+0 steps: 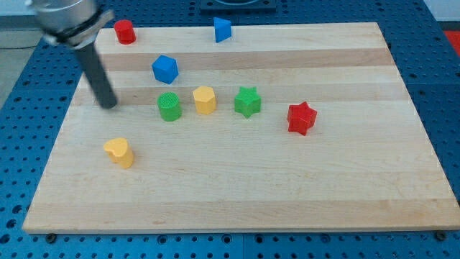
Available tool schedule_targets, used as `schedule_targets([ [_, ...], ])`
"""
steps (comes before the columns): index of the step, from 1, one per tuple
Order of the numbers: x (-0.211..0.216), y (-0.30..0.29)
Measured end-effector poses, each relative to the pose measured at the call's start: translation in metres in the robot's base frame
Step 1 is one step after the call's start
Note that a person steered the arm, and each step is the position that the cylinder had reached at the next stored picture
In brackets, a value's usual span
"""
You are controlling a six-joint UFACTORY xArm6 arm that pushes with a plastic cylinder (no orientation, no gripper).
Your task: Push the yellow heart toward the top right to the board
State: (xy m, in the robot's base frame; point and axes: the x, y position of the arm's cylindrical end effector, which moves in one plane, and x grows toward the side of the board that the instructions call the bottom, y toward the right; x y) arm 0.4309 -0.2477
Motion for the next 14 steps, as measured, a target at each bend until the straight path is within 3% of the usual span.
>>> schedule_targets([
  [1, 0.074, -0.003],
  [2, 0.114, 0.008],
  [5, 0.087, 0.09],
  [6, 0.065, 0.102],
  [7, 0.031, 0.072],
  [8, 0.03, 0.043],
  [11, -0.016, 0.102],
  [13, -0.069, 0.123],
  [14, -0.071, 0.164],
])
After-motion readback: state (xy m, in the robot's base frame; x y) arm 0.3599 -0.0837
